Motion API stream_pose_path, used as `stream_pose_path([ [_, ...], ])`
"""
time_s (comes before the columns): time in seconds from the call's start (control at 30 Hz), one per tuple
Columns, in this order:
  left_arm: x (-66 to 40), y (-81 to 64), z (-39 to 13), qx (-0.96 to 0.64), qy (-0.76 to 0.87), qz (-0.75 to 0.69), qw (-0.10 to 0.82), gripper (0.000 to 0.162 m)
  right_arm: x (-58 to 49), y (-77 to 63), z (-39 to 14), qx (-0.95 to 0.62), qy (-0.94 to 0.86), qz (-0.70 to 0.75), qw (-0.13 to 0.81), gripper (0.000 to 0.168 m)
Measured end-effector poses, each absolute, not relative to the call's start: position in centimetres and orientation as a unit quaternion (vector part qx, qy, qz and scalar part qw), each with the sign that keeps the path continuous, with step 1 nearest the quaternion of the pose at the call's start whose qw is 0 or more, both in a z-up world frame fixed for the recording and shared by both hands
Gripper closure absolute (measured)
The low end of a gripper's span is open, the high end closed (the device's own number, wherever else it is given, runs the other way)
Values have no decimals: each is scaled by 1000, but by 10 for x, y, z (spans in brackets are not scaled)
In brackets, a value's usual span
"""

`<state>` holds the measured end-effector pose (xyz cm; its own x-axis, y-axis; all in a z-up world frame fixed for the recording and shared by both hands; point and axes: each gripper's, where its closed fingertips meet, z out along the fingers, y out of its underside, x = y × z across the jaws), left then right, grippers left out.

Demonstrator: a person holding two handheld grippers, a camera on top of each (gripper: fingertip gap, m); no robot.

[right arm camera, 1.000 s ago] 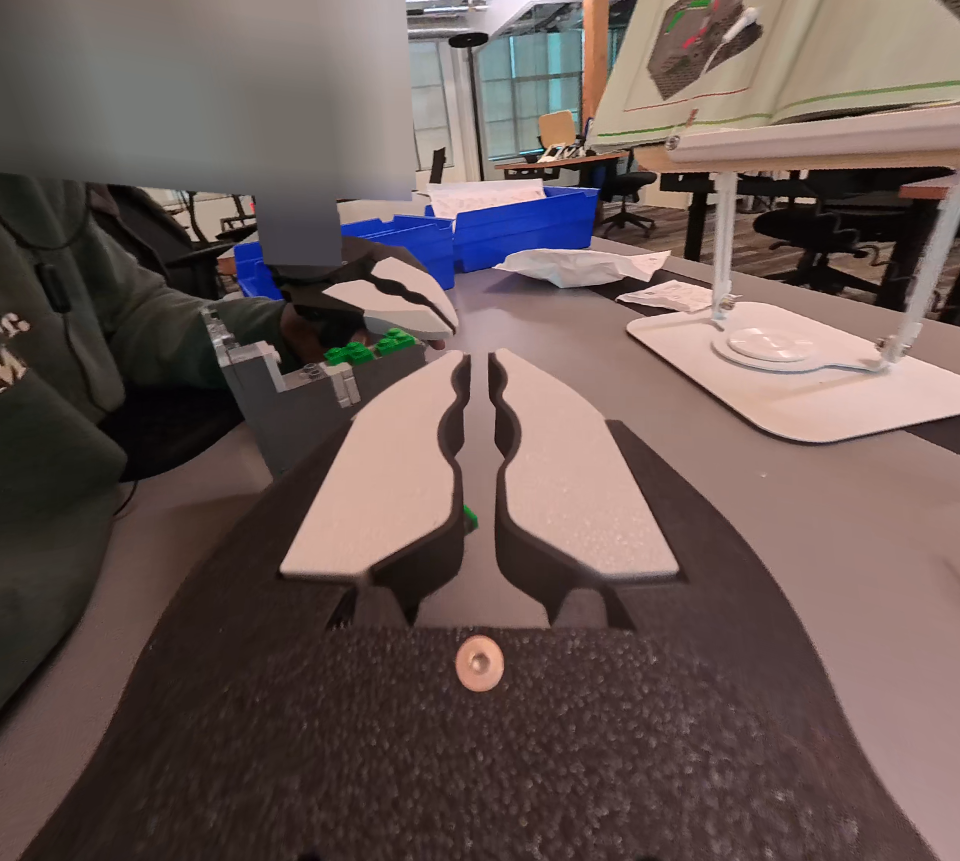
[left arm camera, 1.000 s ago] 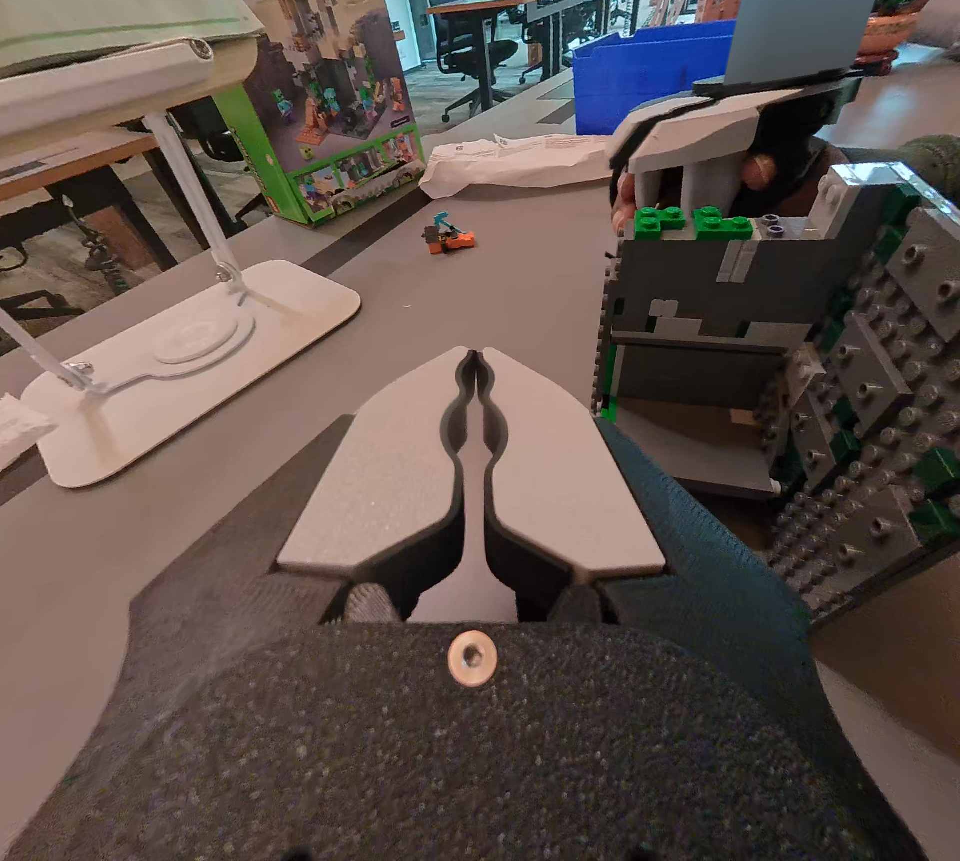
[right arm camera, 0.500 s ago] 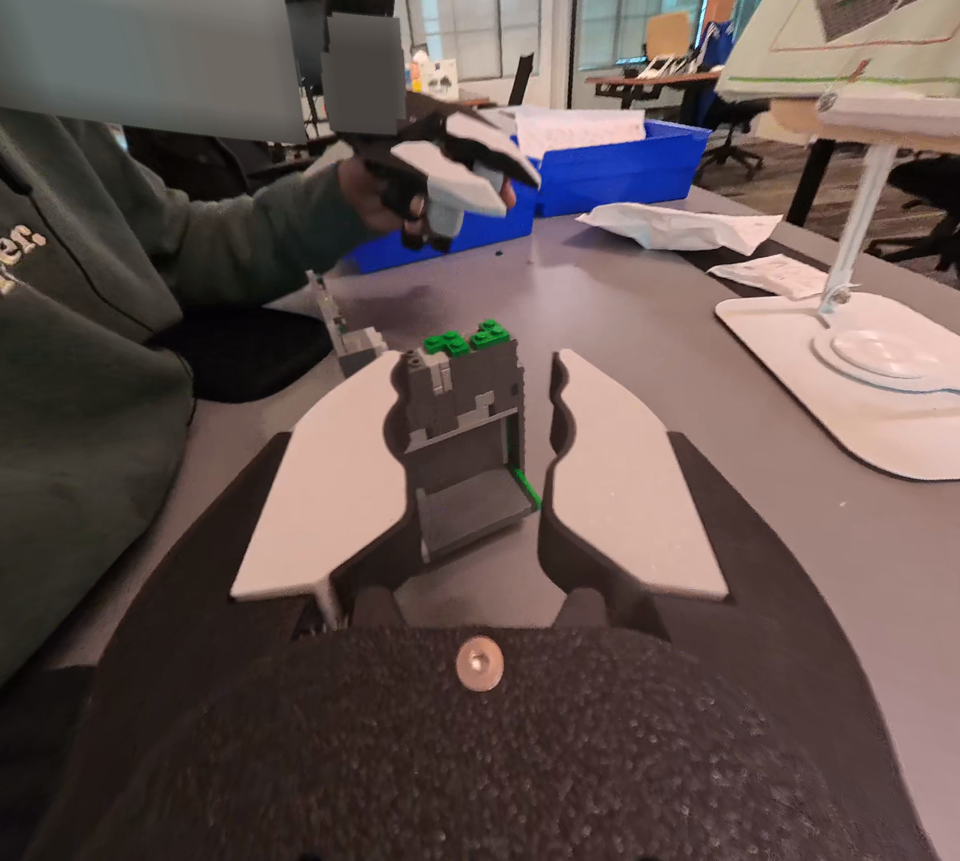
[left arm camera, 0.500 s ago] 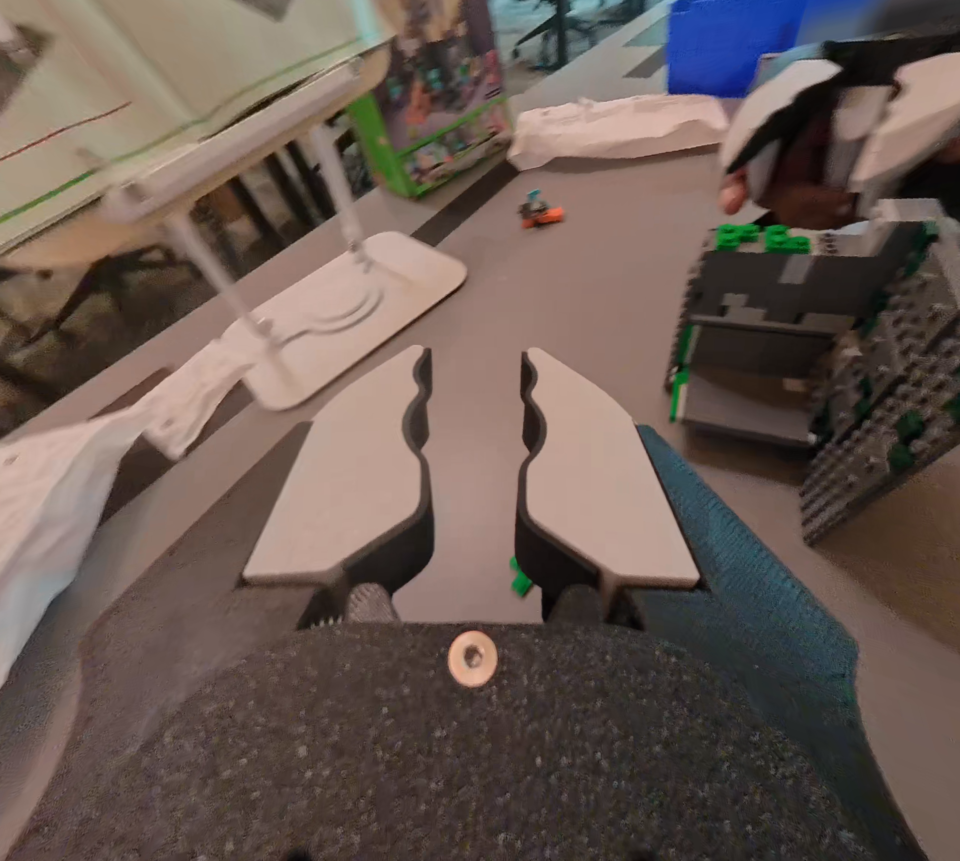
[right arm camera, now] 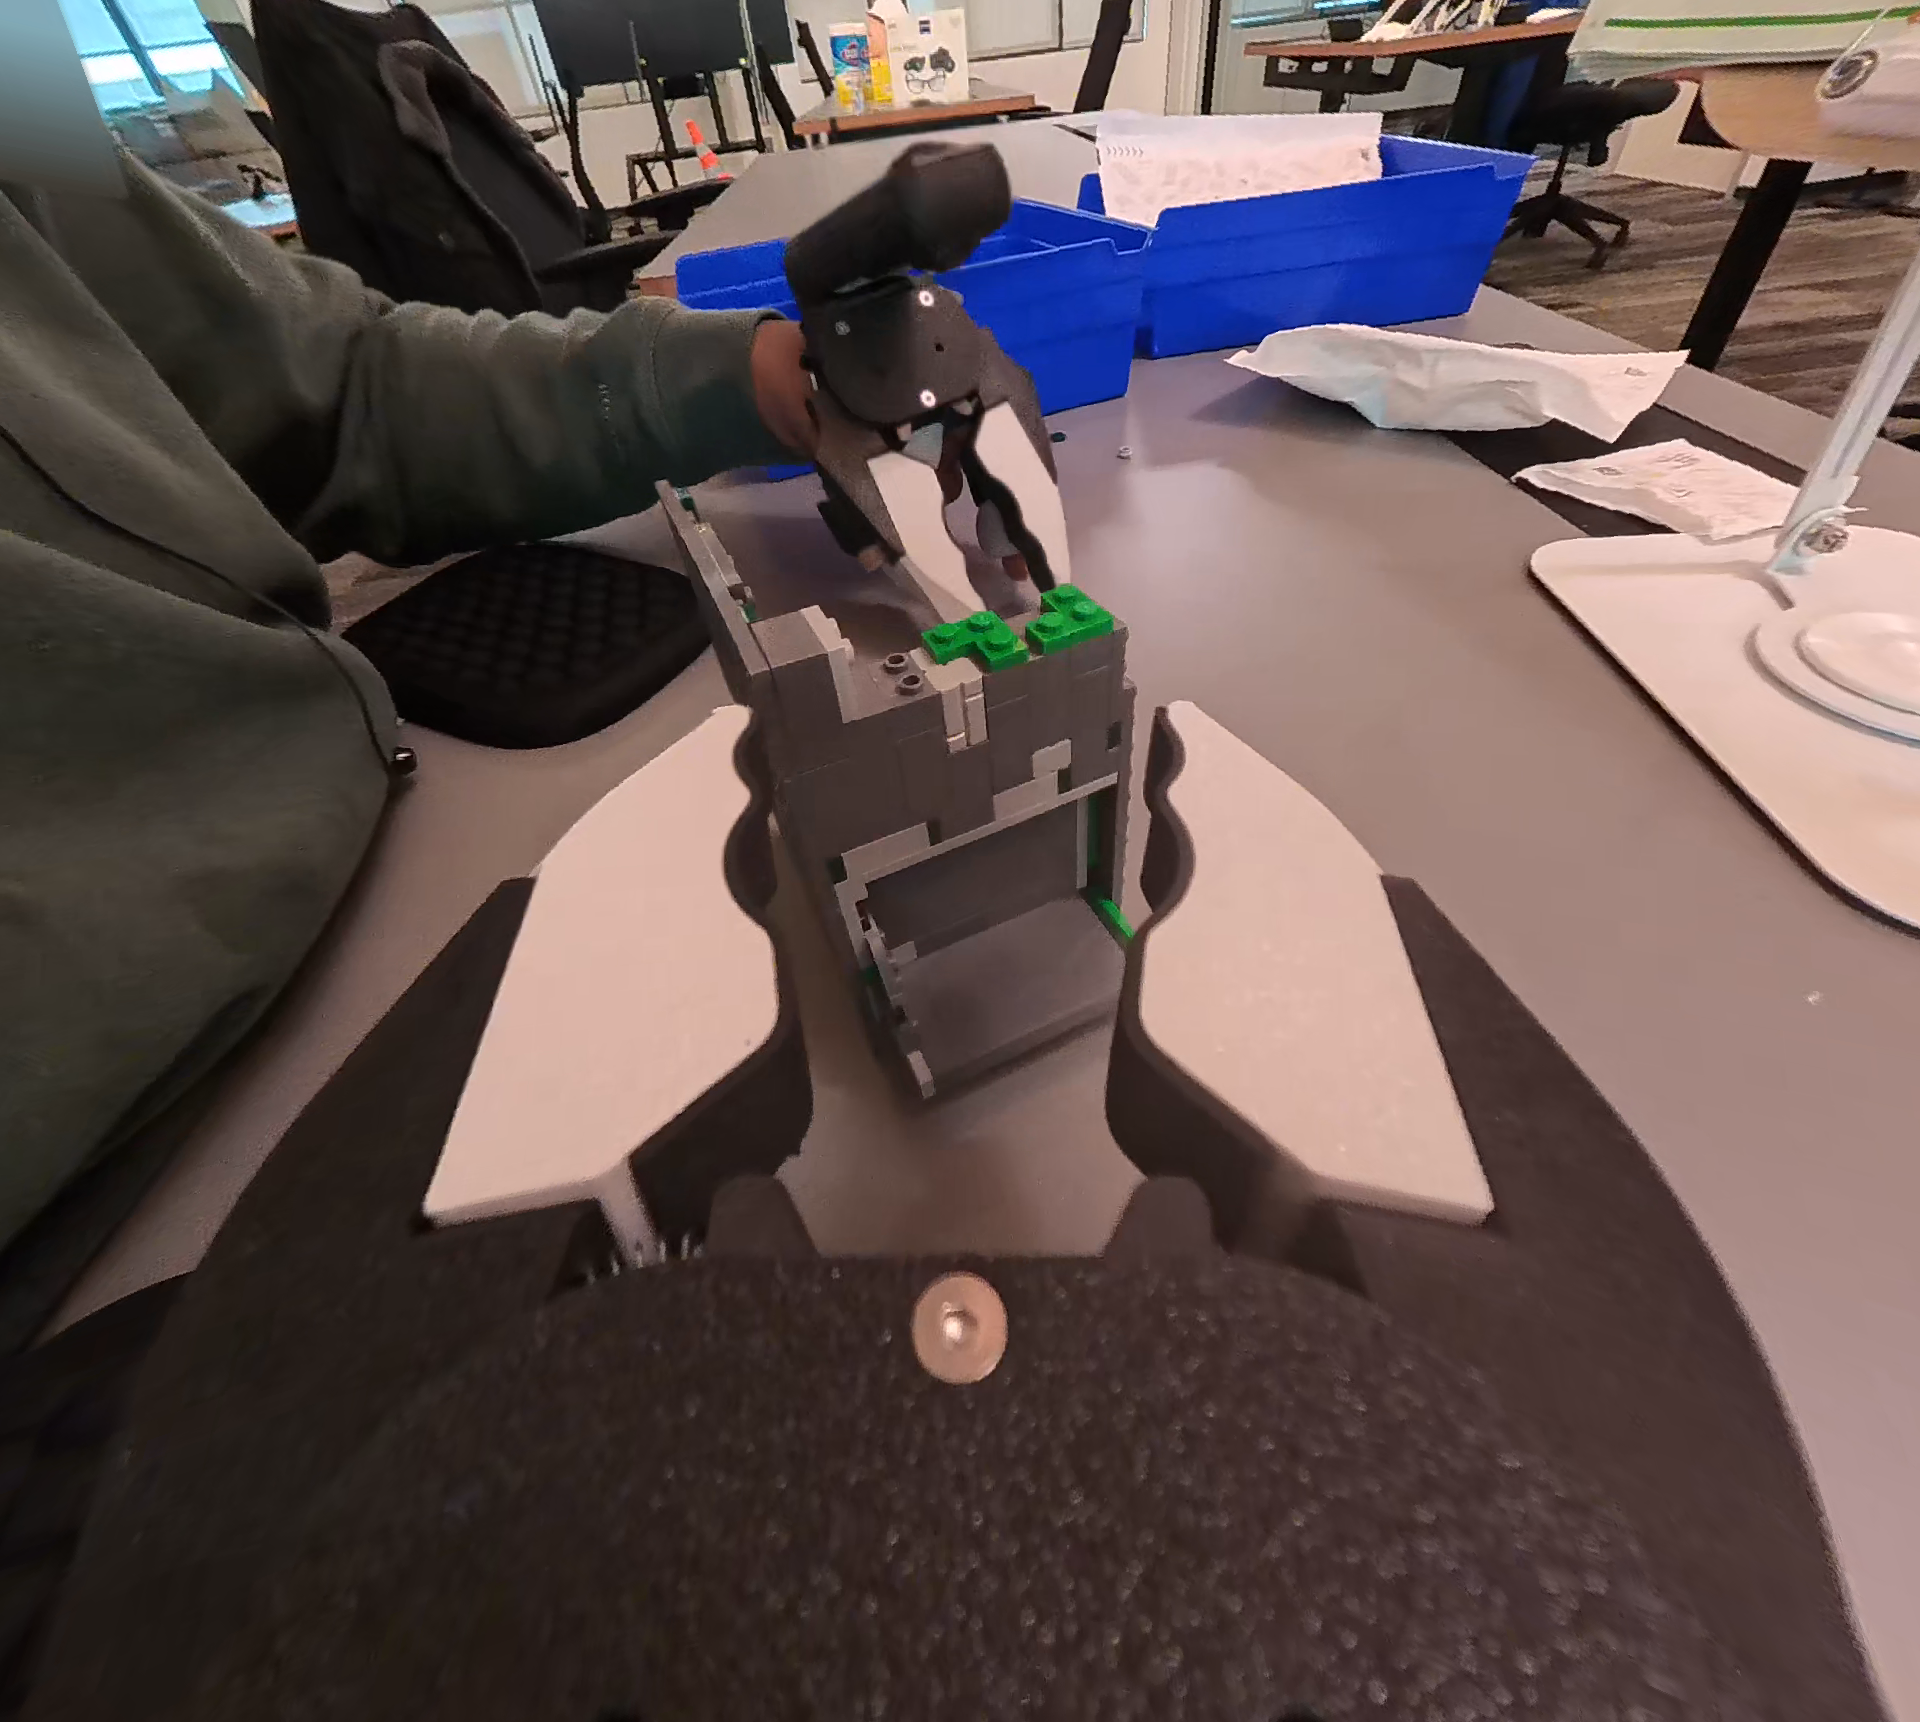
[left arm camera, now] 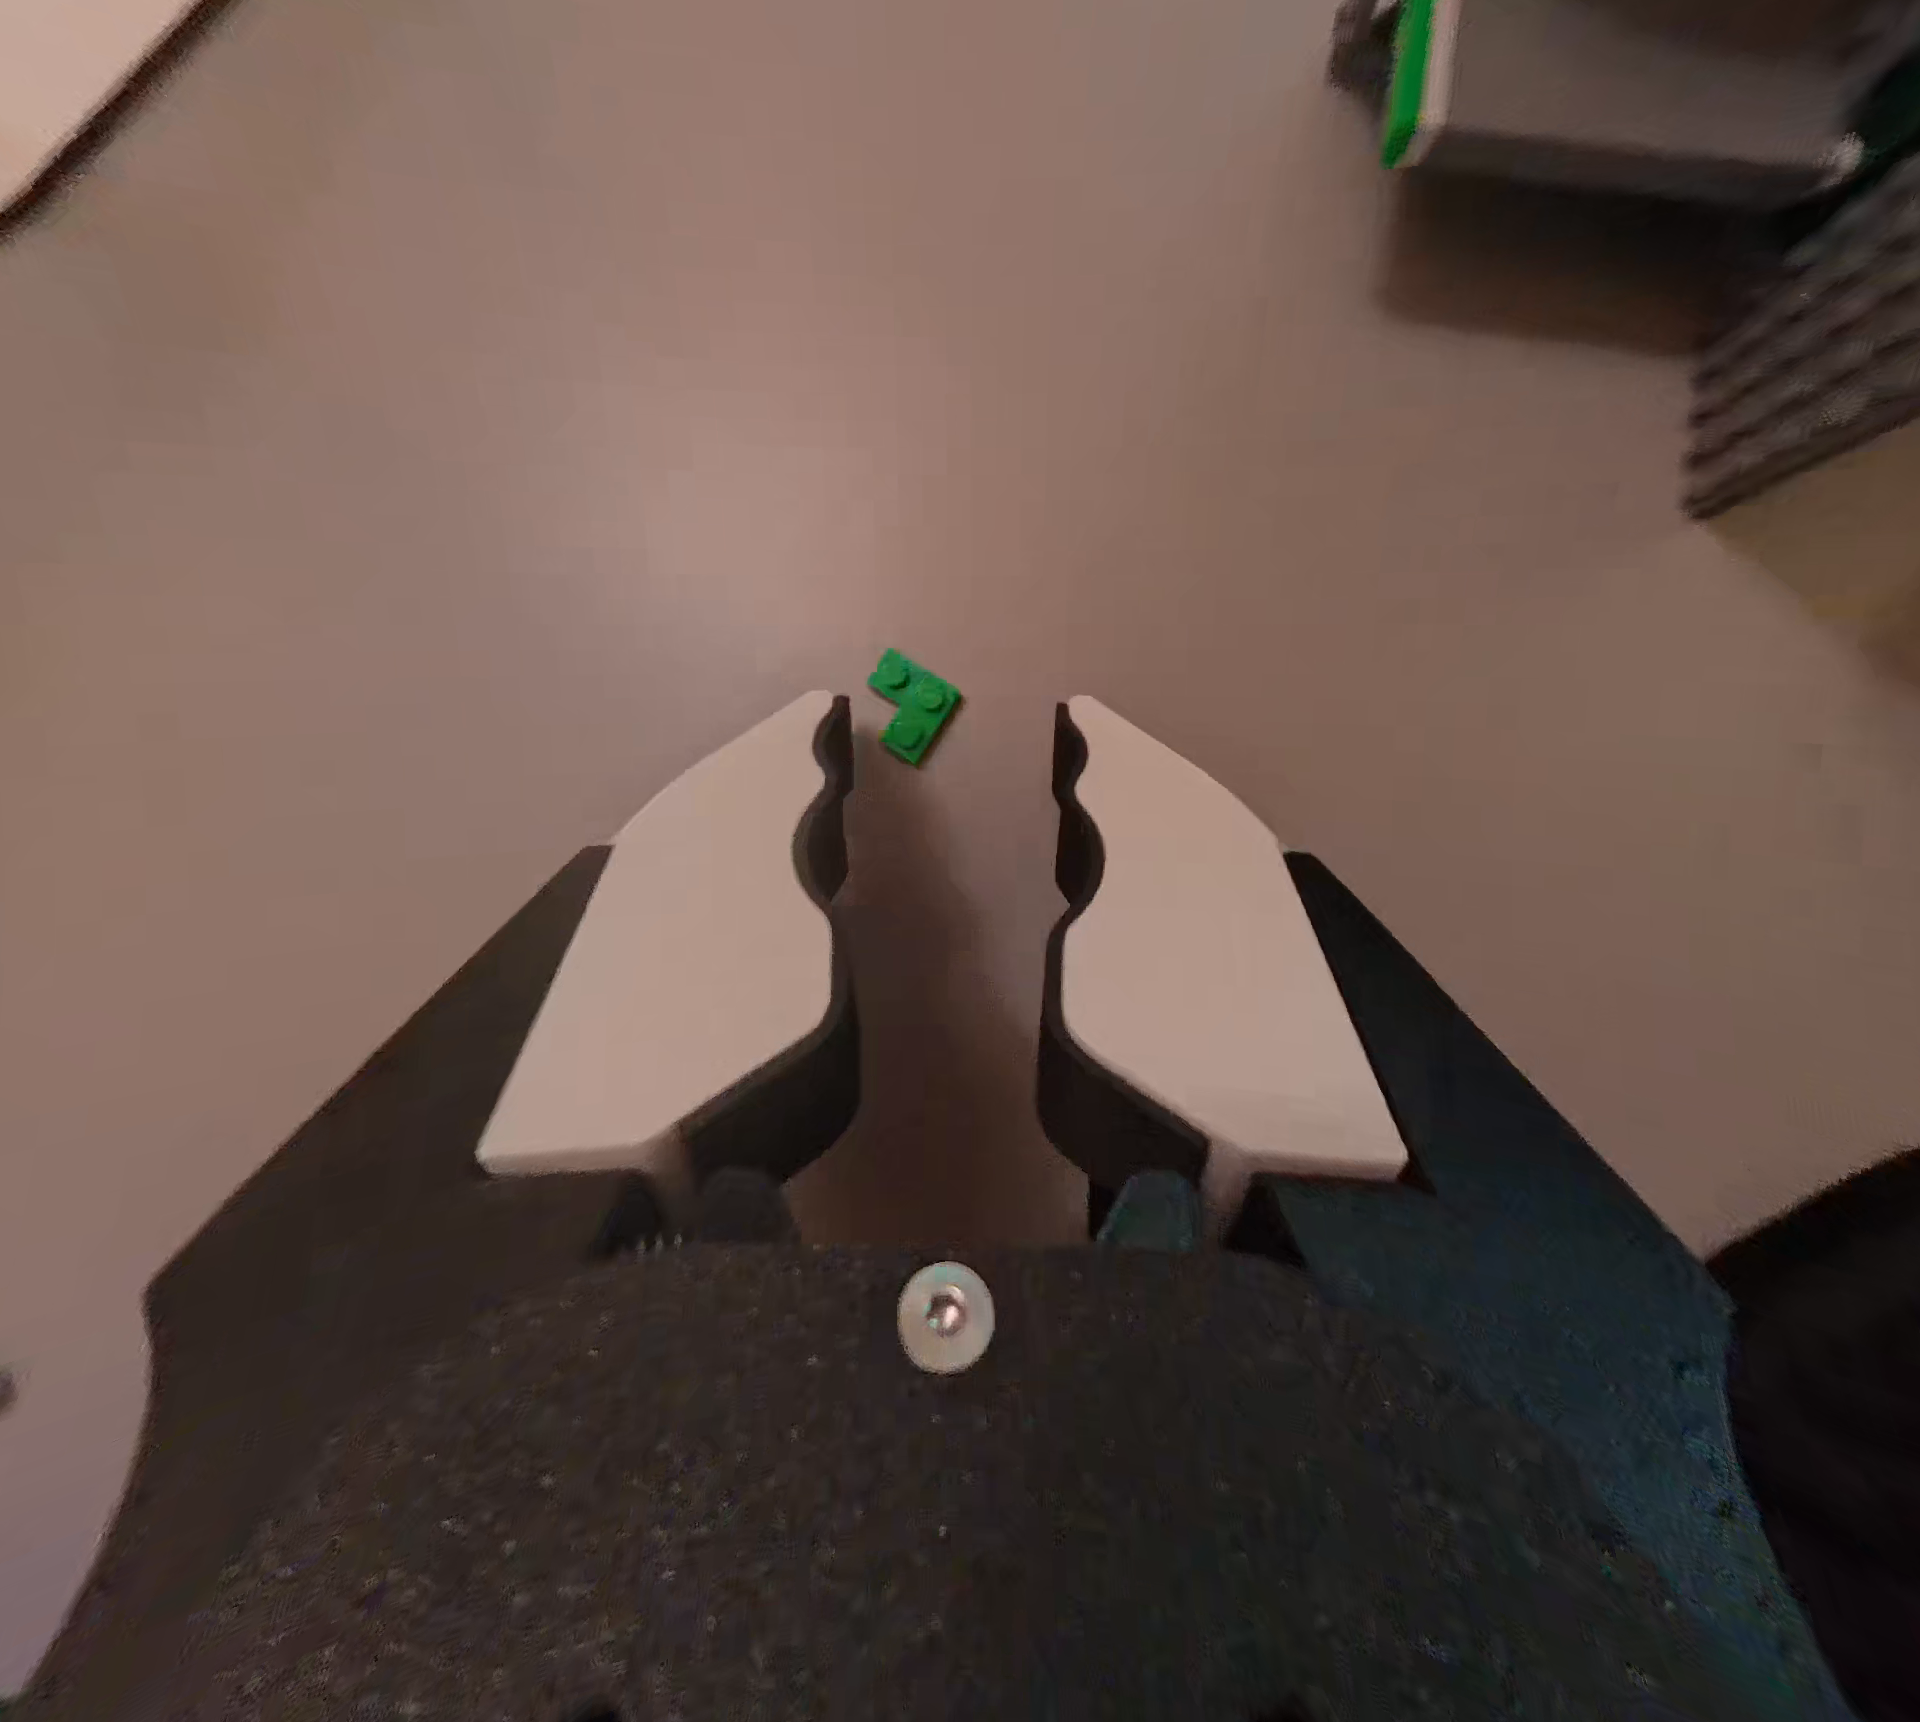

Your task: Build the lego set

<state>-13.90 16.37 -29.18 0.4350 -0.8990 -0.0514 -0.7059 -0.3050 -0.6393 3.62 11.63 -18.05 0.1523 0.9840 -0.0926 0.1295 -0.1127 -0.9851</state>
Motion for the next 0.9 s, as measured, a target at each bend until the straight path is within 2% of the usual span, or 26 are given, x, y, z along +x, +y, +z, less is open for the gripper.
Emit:
stream_pose_path([
  [0.1, -136, 166, -295, -803, 502, -166, 275, 131, 38, 117, -180, -594, -469, 447, 477, 101],
  [0.2, -135, 163, -296, -806, 502, -174, 260, 147, 39, 117, -179, -594, -467, 449, 477, 102],
  [0.4, -130, 162, -290, -786, 522, -157, 290, 151, 39, 116, -170, -585, -461, 457, 486, 105],
  [0.6, -85, 143, -211, -692, 570, -188, 400, 151, 40, 107, -127, -555, -461, 456, 521, 110],
  [0.67, -64, 131, -176, -648, 594, -208, 428, 151, 36, 100, -112, -551, -469, 457, 518, 118],
  [0.7, -52, 122, -159, -623, 608, -219, 441, 151, 32, 99, -107, -558, -471, 454, 511, 125],
  [0.8, -18, 96, -123, -547, 658, -227, 465, 151, 18, 86, -98, -575, -480, 477, 459, 130],
  [0.9, 5, 81, -110, -498, 699, -204, 471, 151, 12, 79, -94, -599, -471, 506, 404, 132],
])
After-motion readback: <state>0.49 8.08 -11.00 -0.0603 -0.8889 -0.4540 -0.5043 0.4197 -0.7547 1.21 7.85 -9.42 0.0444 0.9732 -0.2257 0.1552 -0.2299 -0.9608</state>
